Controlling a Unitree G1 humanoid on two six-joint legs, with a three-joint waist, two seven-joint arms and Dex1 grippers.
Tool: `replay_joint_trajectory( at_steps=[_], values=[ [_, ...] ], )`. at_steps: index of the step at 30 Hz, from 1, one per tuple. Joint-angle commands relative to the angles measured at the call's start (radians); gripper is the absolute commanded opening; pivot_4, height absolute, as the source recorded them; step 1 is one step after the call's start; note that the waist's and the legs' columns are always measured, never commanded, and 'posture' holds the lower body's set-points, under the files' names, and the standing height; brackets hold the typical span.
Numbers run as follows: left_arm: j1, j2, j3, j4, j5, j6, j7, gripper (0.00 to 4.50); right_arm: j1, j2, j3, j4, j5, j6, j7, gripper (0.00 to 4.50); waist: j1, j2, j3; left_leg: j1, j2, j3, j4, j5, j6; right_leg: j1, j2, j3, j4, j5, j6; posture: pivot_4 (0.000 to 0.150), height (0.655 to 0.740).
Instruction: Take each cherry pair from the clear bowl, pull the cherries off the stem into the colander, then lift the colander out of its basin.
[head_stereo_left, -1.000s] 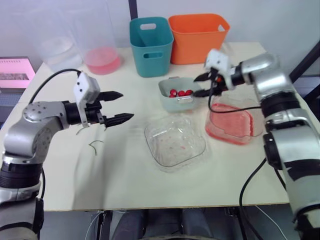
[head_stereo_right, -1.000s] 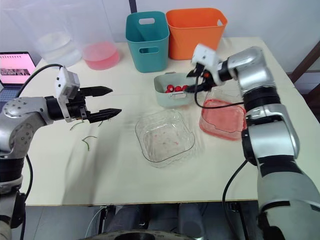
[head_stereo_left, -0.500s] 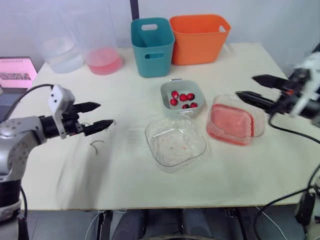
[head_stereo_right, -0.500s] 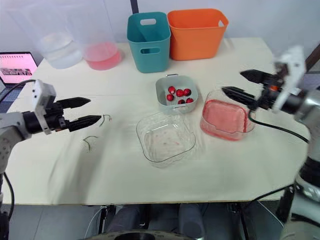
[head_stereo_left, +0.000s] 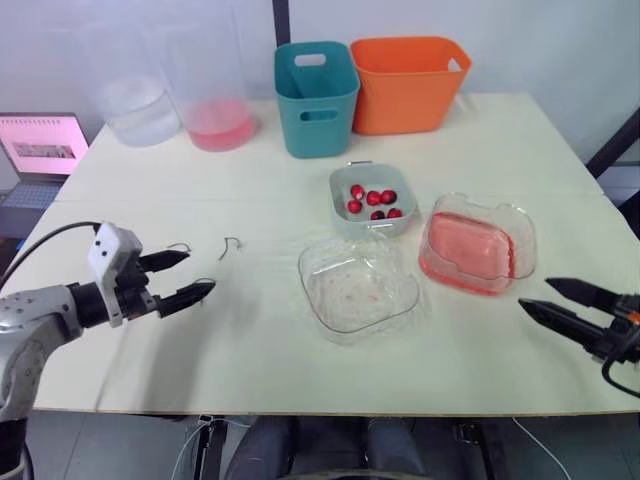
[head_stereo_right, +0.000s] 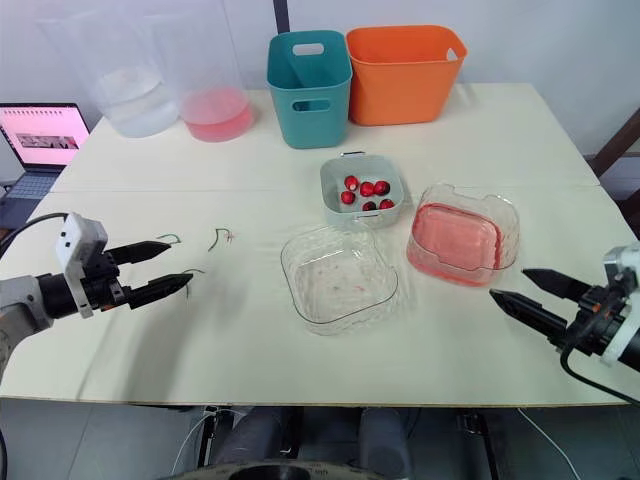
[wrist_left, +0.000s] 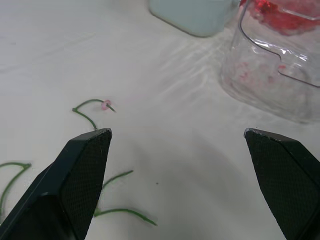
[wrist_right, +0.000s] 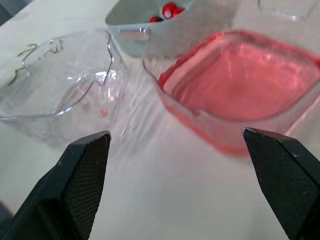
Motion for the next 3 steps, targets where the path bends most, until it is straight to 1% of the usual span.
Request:
replay_joint_trajectory(
  at_steps=[1, 3],
  values=[
    [0.016, 0.010, 0.031, -0.049, -0.044, 0.021, -0.007, 4.50, 0.014, -0.028, -0.004, -0.003, 0.028, -0.042, 0.004, 4.47, 0.001, 0.000, 0.000, 0.000, 0.000, 0.000, 0.000, 0.000, 0.000, 0.000, 0.000, 0.000, 0.000, 0.000, 0.000, 0.150, 0.7400],
    [0.025, 0.008, 0.033, -0.058, -0.051, 0.026, -0.001, 4.50, 0.019, -0.034, 0.004, 0.003, 0.032, -0.057, 0.000, 4.47, 0.001, 0.000, 0.000, 0.000, 0.000, 0.000, 0.000, 0.000, 0.000, 0.000, 0.000, 0.000, 0.000, 0.000, 0.000, 0.150, 0.7400]
  ],
)
